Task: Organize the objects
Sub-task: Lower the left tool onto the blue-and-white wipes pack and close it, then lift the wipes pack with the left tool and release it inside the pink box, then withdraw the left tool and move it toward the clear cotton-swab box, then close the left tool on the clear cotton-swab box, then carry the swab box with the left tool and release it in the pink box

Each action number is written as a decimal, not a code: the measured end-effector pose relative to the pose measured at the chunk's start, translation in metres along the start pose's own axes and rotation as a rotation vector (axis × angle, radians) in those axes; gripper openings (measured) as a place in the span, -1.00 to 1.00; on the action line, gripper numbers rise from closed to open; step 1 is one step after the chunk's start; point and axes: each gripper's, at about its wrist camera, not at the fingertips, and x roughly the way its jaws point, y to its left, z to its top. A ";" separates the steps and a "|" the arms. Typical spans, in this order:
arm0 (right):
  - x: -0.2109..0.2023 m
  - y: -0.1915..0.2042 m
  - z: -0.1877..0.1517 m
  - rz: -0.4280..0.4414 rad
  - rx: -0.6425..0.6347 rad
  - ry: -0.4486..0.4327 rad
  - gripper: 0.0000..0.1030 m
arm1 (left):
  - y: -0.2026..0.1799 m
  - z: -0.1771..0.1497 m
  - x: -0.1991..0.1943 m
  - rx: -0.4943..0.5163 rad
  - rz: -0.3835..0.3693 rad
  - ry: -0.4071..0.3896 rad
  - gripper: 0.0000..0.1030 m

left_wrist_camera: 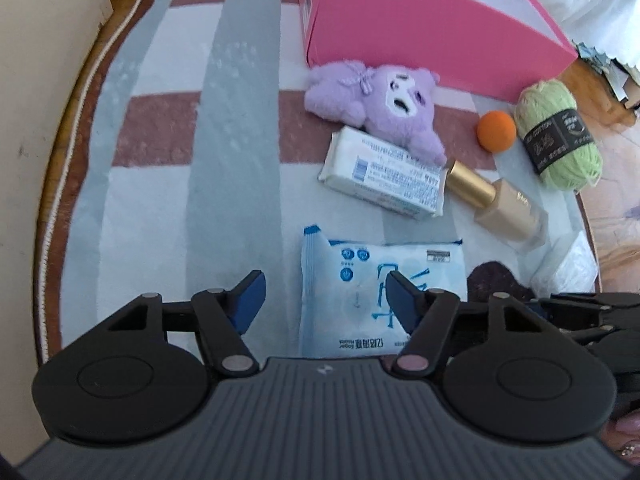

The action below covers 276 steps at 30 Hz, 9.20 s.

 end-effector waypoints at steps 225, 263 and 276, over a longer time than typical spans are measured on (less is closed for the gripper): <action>-0.128 -0.050 0.017 -0.042 -0.299 -0.147 0.30 | -0.144 0.024 -0.028 0.080 -0.316 -0.021 -0.13; -0.182 -0.009 0.144 -0.090 -0.359 -0.477 0.21 | -0.156 0.204 -0.085 0.207 -0.203 -0.187 -0.07; -0.098 -0.035 0.227 -0.180 -0.268 -0.327 0.20 | -0.116 0.261 0.027 0.027 -0.242 -0.044 -0.07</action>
